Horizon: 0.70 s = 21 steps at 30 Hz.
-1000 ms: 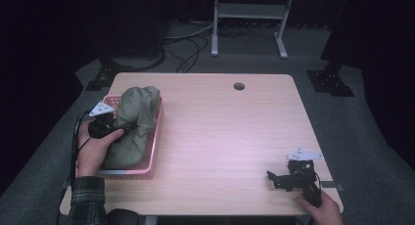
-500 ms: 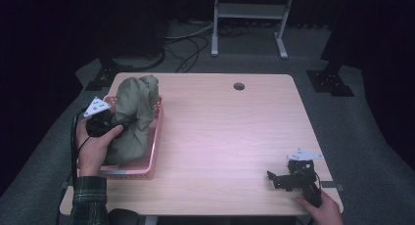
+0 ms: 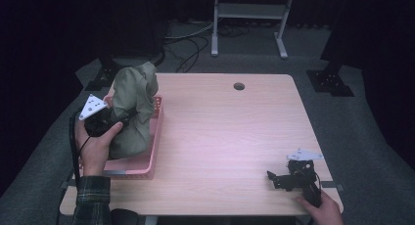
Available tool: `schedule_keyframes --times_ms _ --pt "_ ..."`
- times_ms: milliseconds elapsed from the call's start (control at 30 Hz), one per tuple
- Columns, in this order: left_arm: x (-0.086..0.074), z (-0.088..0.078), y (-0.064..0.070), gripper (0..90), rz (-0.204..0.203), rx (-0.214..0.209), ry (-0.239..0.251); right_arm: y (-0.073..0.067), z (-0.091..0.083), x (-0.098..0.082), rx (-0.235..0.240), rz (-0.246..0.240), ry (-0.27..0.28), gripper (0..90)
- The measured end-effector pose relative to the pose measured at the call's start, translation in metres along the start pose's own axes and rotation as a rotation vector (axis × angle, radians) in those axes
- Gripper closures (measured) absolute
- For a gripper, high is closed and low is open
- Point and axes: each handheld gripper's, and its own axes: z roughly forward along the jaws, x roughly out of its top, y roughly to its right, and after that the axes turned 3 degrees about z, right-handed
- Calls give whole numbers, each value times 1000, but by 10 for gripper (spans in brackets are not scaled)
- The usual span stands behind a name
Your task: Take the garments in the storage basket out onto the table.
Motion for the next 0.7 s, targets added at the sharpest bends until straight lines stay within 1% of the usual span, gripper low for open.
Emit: schedule_keyframes --times_ms 300,467,600,700 --pt "4 1 6 552 2 -19 1 0 0 0 0 0 0 0" --pt "9 3 13 552 7 -39 1 0 0 0 0 0 1 0" --pt "13 3 18 552 13 -45 6 0 0 0 0 0 1 0" --pt "16 3 23 552 9 -51 16 0 0 0 0 -1 1 0"
